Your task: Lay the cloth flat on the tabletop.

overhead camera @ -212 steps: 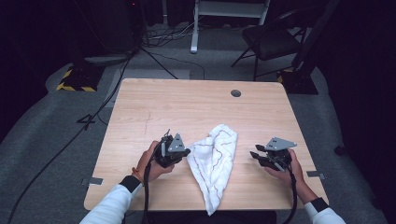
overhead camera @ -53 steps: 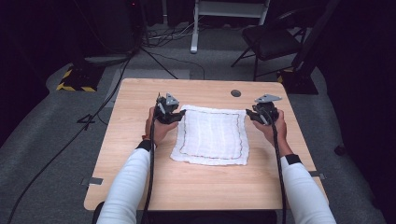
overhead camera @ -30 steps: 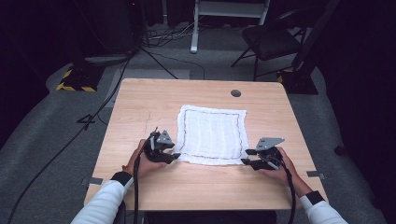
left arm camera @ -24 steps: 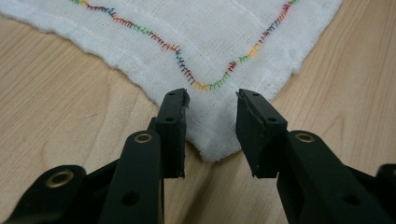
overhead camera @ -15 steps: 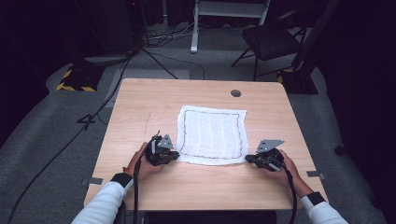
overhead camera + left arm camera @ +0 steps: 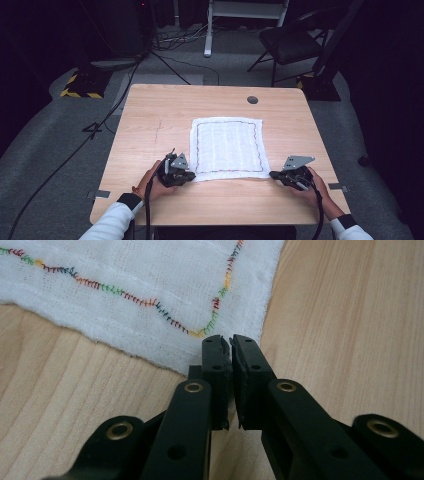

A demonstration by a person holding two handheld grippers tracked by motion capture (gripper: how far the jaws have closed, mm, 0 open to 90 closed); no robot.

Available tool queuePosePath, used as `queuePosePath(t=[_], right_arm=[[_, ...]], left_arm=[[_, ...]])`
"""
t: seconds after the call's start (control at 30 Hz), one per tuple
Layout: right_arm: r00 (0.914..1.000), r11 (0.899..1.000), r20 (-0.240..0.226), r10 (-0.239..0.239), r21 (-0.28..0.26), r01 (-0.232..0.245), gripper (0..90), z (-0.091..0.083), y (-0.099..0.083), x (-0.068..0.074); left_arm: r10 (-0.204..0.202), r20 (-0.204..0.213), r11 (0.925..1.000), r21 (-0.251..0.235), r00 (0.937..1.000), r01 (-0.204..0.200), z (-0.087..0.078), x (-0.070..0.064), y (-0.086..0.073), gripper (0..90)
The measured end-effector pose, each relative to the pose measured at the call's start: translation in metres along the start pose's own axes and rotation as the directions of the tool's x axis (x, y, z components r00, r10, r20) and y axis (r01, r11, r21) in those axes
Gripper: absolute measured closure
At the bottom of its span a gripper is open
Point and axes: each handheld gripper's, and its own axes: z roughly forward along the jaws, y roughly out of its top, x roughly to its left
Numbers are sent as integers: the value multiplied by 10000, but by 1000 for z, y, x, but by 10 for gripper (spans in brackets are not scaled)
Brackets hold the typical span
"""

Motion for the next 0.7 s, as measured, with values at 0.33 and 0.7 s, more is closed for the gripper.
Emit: queuePosePath(t=[0.33,0.7], right_arm=[[10000,9987,80,-51,-503,55,775,3,8,-2],[9993,9999,-368,33,-143,-39,694,18,14,-1]], left_arm=[[-22,19,10000,-21,10000,22,-1,3,-2,848],[-170,68,9998,-100,9998,171,1,5,-1,811]])
